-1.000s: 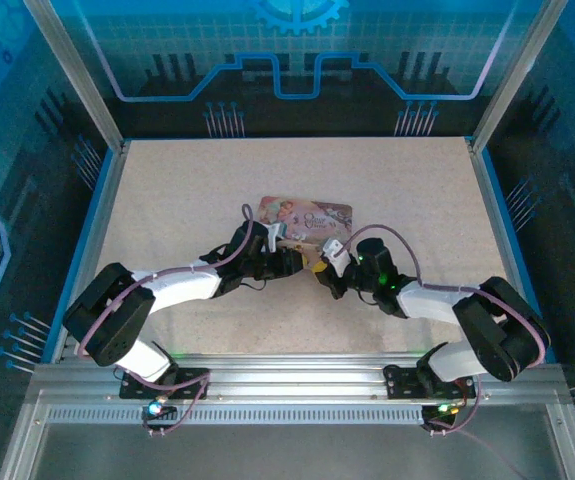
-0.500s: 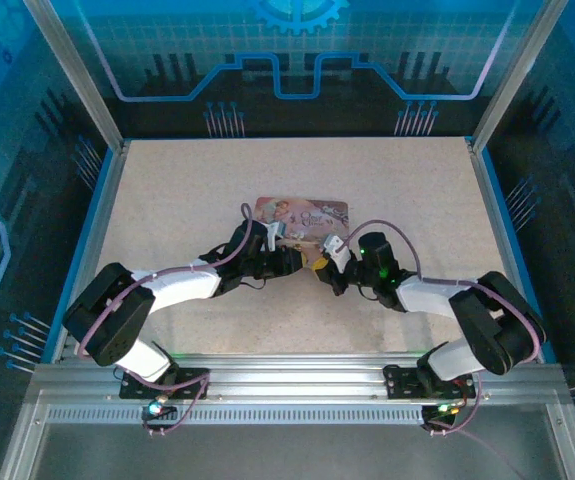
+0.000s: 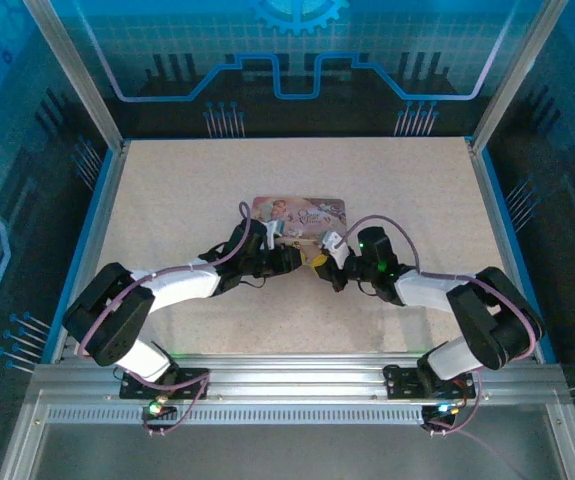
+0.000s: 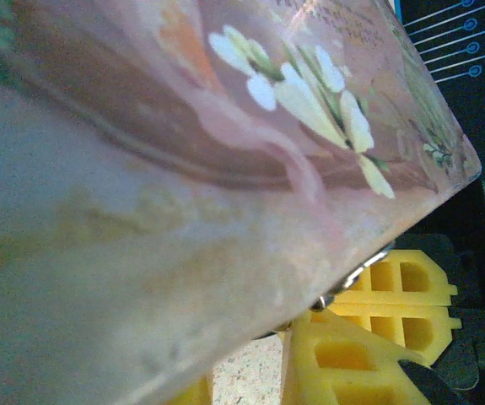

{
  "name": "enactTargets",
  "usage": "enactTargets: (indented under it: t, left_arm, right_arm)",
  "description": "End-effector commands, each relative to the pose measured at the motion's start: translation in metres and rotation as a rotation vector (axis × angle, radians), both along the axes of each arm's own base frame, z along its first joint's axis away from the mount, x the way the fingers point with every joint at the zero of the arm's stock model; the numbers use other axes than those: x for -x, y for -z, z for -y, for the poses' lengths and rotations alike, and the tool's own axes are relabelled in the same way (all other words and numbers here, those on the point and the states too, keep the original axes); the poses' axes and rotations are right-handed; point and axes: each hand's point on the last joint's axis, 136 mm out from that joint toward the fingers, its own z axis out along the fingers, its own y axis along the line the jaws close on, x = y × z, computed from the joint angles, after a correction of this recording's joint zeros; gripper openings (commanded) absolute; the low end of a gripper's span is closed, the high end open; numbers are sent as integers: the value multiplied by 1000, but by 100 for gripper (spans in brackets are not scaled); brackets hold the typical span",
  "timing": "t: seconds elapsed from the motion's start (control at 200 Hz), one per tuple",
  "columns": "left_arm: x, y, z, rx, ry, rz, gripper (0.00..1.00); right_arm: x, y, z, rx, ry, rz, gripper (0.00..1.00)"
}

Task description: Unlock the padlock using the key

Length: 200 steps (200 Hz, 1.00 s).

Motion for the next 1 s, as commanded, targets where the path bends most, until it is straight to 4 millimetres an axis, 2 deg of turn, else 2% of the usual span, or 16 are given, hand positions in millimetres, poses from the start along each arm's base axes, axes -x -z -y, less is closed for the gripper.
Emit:
enactTargets:
  t: [0.0, 0.26, 0.41, 0.735, 0.995]
  left_arm:
    - [9, -29, 22, 76, 110, 41, 22]
    - [9, -28, 22, 75, 112, 34, 22]
    - [9, -27, 23, 75, 116, 31, 22]
    - [10, -26, 23, 76, 121, 24, 22]
    - [10, -22, 23, 64, 120, 18, 22]
  right_arm:
    - [-19, -29, -7, -49, -8, 93, 0]
    - [-15, -40, -16, -94, -56, 85, 0]
    - [-23, -43, -12, -80, -26, 111, 0]
    - [-38, -30, -7, -1, 5, 118, 0]
    - [-39, -38, -2, -6, 14, 137, 0]
